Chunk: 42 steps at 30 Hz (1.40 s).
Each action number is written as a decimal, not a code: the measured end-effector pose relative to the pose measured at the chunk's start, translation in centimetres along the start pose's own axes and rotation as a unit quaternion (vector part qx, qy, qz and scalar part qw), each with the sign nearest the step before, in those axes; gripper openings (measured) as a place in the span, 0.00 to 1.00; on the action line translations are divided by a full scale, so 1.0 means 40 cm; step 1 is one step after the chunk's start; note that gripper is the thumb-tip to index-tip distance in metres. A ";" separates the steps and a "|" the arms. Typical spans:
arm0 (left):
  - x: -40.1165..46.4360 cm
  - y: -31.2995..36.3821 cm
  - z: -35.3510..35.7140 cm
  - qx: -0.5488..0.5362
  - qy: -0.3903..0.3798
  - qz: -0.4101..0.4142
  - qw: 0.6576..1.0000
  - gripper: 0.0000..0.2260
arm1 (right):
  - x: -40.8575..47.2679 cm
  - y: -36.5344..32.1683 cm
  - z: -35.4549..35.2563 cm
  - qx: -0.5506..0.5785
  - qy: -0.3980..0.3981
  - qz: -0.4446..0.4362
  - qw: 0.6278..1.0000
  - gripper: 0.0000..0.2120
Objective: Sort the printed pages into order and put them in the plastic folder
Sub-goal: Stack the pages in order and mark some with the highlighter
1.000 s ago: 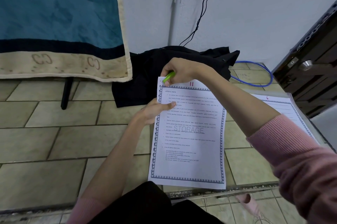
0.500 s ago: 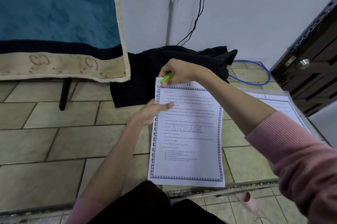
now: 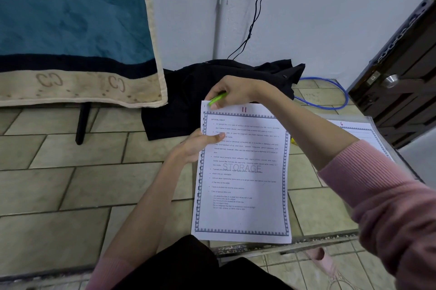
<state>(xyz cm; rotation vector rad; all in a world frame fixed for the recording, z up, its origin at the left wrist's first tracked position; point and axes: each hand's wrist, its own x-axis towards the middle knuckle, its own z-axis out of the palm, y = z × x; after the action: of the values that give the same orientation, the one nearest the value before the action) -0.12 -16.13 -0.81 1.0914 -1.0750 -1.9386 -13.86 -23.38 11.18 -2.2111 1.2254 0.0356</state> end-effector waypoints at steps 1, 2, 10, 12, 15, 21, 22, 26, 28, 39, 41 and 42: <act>0.001 -0.002 -0.002 0.001 0.003 -0.001 1.000 0.15 | -0.004 0.007 -0.006 0.019 -0.001 0.004 1.000 0.12; 0.002 -0.002 -0.003 -0.002 0.004 -0.003 1.000 0.15 | -0.008 0.015 -0.012 0.047 0.010 0.010 0.999 0.13; 0.002 -0.001 -0.007 0.000 -0.022 -0.001 1.000 0.12 | -0.051 0.060 -0.050 0.087 0.132 0.069 0.985 0.14; 0.005 -0.004 -0.011 0.007 -0.026 -0.004 1.000 0.14 | -0.075 0.101 -0.065 0.053 0.132 0.129 0.981 0.12; 0.013 -0.005 -0.014 0.013 -0.027 -0.009 1.000 0.14 | -0.121 0.214 -0.070 -0.031 0.186 0.266 0.945 0.09; 0.028 -0.008 -0.014 0.010 -0.031 -0.013 0.999 0.12 | -0.234 0.394 0.022 -0.083 0.171 0.427 0.884 0.11; 0.031 -0.009 -0.014 0.010 -0.029 -0.015 0.999 0.13 | -0.237 0.422 0.042 -0.031 0.206 0.428 0.879 0.17; 0.040 -0.012 -0.017 0.010 -0.024 -0.023 0.999 0.24 | -0.243 0.455 0.124 0.129 0.374 0.399 0.827 0.04; 0.041 -0.011 -0.018 0.012 -0.024 -0.025 0.999 0.25 | -0.245 0.466 0.152 0.159 0.388 0.397 0.816 0.11; 0.042 -0.006 -0.023 0.006 -0.021 -0.039 0.999 0.24 | -0.262 0.472 0.195 -0.023 0.197 0.239 0.951 0.14; 0.039 -0.004 -0.019 0.007 -0.021 -0.040 0.999 0.20 | -0.260 0.477 0.197 -0.074 0.149 0.243 0.956 0.15; 0.037 -0.002 -0.017 0.007 -0.021 -0.039 0.999 0.17 | -0.260 0.476 0.197 -0.075 0.150 0.240 0.956 0.15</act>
<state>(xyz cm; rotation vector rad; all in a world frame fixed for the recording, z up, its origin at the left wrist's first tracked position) -0.18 -17.56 -1.61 1.1192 -1.0838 -2.0272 -32.60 -18.84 -1.47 -2.0401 1.9675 -0.0157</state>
